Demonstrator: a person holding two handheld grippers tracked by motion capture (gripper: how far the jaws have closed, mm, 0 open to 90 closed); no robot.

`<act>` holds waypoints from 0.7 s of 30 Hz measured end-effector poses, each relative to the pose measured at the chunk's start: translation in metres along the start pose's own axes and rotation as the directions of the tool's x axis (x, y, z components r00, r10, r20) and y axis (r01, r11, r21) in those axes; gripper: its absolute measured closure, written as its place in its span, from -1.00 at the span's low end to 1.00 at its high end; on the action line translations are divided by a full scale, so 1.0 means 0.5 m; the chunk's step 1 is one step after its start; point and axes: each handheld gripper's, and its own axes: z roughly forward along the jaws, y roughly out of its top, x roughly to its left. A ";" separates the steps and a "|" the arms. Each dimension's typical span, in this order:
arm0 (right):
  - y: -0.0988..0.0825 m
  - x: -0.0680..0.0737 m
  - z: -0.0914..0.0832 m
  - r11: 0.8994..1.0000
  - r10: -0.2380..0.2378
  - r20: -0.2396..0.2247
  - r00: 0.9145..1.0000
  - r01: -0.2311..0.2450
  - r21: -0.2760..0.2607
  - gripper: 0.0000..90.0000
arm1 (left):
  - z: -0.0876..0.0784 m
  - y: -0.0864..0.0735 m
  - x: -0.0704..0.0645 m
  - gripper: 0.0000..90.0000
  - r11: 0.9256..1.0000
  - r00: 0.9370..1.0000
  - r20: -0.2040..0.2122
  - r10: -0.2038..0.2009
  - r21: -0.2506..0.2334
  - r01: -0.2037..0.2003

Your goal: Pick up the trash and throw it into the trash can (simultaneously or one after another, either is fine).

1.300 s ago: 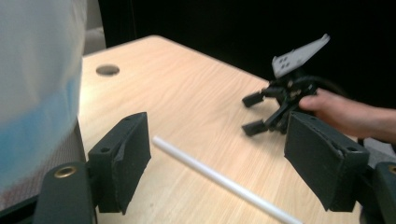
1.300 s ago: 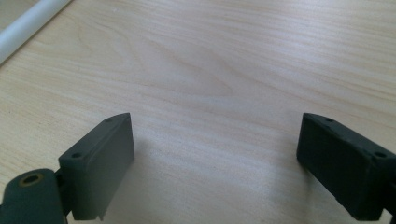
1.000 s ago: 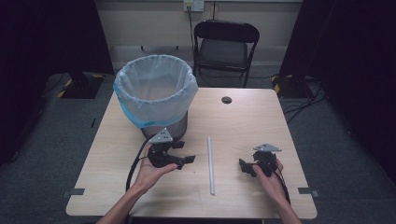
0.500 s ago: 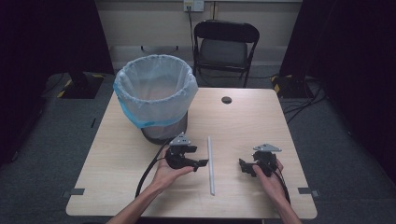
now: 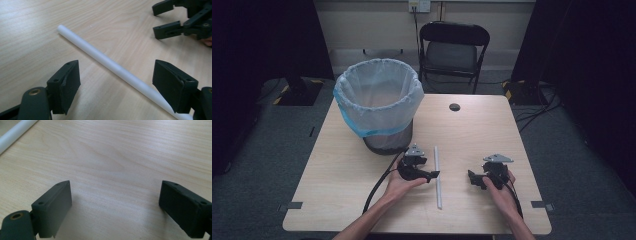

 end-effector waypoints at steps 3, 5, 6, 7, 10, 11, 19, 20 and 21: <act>0.000 0.000 0.000 1.000 0.000 0.000 1.000 0.000 0.001 -0.77 | 0.018 -0.002 -0.006 -0.53 0.999 0.999 -0.023 0.038 0.023 -0.037; 0.000 0.000 0.000 1.000 0.000 0.000 1.000 0.000 0.000 -0.77 | 0.020 -0.001 -0.006 -0.53 0.999 0.999 -0.028 0.040 0.032 -0.039; 0.000 0.000 0.000 1.000 0.000 0.000 1.000 0.000 0.000 -0.77 | 0.024 0.003 -0.008 -0.54 0.998 0.997 -0.047 0.057 0.023 -0.056; 0.000 0.000 0.000 1.000 0.000 0.000 1.000 0.000 0.000 -0.77 | 0.024 0.003 -0.008 -0.54 0.998 0.997 -0.047 0.057 0.023 -0.056; 0.000 0.000 0.000 1.000 0.000 0.000 1.000 0.000 0.000 -0.77 | 0.038 0.009 -0.015 -0.54 0.996 0.995 -0.072 0.071 0.063 -0.066; 0.000 0.000 0.000 1.000 0.000 0.000 1.000 0.000 0.000 -0.77 | 0.040 0.009 -0.017 -0.53 0.995 0.994 -0.079 0.073 0.068 -0.068; 0.000 0.000 0.000 1.000 0.000 0.000 1.000 0.000 0.000 -0.77 | 0.044 0.009 -0.030 -0.36 0.983 0.976 -0.144 0.167 0.104 -0.153; 0.000 0.000 0.000 1.000 0.000 0.000 1.000 0.000 0.000 -0.77 | 0.042 0.009 -0.027 -0.36 0.982 0.975 -0.143 0.170 0.103 -0.156; 0.000 0.000 0.000 1.000 0.000 0.000 1.000 0.000 0.000 -0.77 | 0.040 0.009 -0.024 -0.17 0.984 0.976 -0.146 0.161 0.095 -0.148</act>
